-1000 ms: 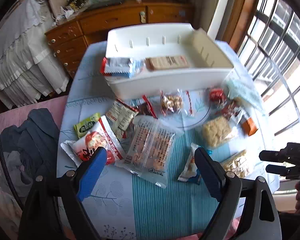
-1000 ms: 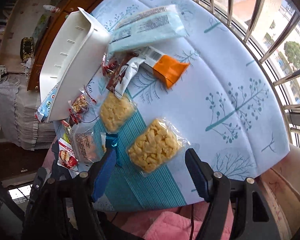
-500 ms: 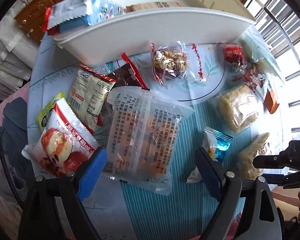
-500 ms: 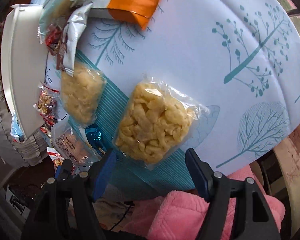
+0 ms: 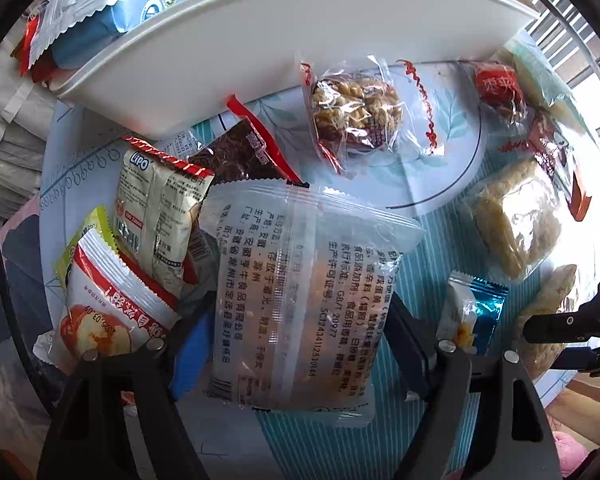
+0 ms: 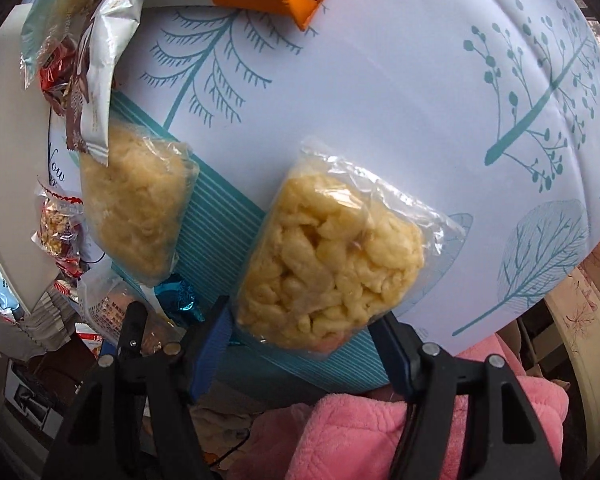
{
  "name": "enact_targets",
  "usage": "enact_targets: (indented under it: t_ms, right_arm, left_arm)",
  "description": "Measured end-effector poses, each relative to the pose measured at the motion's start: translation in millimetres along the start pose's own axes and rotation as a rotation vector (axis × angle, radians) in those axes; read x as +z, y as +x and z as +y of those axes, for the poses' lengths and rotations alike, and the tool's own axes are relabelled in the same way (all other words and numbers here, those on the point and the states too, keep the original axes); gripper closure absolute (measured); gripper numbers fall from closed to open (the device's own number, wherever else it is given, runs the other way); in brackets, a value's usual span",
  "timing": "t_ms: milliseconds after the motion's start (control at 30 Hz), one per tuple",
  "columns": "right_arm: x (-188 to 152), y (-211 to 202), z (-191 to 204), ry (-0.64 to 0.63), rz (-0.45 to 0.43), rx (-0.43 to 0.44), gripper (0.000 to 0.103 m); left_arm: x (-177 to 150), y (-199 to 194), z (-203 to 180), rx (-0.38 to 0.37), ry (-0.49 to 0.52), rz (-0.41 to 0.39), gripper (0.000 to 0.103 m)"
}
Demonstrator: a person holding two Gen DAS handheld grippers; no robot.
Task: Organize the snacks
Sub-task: 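Lift both bags over the white bin and release them inside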
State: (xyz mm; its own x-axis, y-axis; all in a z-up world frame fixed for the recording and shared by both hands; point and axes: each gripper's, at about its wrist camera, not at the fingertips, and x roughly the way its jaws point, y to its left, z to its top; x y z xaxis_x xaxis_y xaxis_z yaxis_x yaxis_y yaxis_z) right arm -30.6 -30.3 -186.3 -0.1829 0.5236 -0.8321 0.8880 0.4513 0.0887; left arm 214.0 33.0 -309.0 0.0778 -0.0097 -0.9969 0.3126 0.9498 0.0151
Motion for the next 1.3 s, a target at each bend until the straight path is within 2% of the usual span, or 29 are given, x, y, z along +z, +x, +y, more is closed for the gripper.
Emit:
enact_targets:
  t_ms: [133, 267, 500, 767, 1000, 1133, 1300]
  right_arm:
    - [0, -2, -3, 0.001, 0.007, 0.038, 0.039]
    - [-1, -11, -13, -0.008, -0.007, 0.08, 0.04]
    - [-12, -49, -18, -0.105, -0.136, 0.122, 0.041]
    - [-23, -110, -3, -0.234, -0.333, 0.231, 0.041]
    - [-46, -156, 42, -0.433, -0.528, 0.299, 0.041]
    - [-58, -171, 78, -0.546, -0.604, 0.324, 0.041]
    - [-67, -189, 119, -0.663, -0.703, 0.338, 0.041]
  left_arm:
    - [-3, -3, 2, -0.018, -0.01, -0.014, 0.033]
    - [-16, -7, 6, -0.07, -0.058, 0.002, 0.034]
    - [-45, -45, 9, -0.126, -0.058, -0.084, 0.034]
    - [-60, -132, 10, -0.164, 0.027, -0.254, 0.034]
    - [-35, -207, 11, -0.158, 0.059, -0.437, 0.034]
    - [-15, -242, 21, -0.179, 0.032, -0.549, 0.033]
    - [6, -270, 41, -0.17, -0.029, -0.656, 0.033]
